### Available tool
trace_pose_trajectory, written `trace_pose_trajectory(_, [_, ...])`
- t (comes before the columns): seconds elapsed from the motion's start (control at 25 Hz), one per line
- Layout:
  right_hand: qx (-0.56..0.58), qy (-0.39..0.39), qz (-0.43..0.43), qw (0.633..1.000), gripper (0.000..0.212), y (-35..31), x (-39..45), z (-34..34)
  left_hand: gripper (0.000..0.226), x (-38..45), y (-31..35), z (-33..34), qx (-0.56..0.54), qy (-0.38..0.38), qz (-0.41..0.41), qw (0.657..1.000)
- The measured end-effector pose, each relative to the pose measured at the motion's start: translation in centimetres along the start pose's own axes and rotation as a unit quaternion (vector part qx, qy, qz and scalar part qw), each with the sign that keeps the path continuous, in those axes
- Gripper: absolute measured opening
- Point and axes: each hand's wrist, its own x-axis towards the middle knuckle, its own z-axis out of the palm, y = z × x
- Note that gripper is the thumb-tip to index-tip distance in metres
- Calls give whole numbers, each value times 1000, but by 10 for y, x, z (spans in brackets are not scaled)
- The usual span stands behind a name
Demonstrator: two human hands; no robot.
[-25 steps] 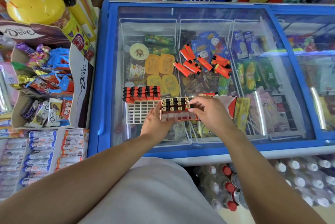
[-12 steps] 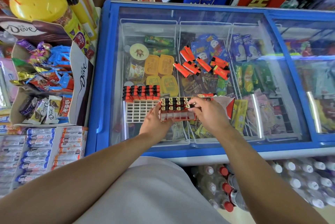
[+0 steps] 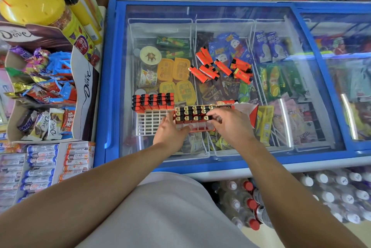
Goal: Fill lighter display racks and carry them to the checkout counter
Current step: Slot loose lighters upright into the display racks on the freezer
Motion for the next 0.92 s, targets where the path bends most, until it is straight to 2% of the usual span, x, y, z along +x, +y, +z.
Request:
trace_pose_trajectory(0.08, [30,11,11,999,25,-5,-1,-4,90,2,3,1,10,12,-3,1000])
trace_pose_trajectory(0.2, [94,82,31,992,17,-6,11,-22,95,4,5,4,14,13,-13,1000])
trace_pose_trajectory(0.28, [106,93,102,985,15,3,33,-37,97,7,4,4,15,6,-26,1000])
trace_pose_trajectory(0.32, [77,63,152,983,20,12,48,-43,98,9,4,3,14,3,-32,999])
trace_pose_trajectory(0.36, [19,1,202,979,33,22,65,-46,99,9,5,2,12,1,-35,999])
trace_pose_trajectory(0.44, [-95,-164,282,941,70,34,96,-50,100,10,4,0,13,0,-32,999])
trace_pose_trajectory(0.52, [-146,-287,304,897,93,37,116,-47,98,9,3,0,12,0,-27,1000])
trace_pose_trajectory(0.6, [-164,-341,283,881,97,37,126,-37,95,9,0,0,5,-3,-21,1000])
trace_pose_trajectory(0.76, [-141,-265,278,912,89,31,132,-19,91,9,-6,0,-17,-9,-12,1000])
trace_pose_trajectory(0.92, [-34,-177,214,960,73,22,130,-18,87,7,-9,1,-24,-8,-6,1000])
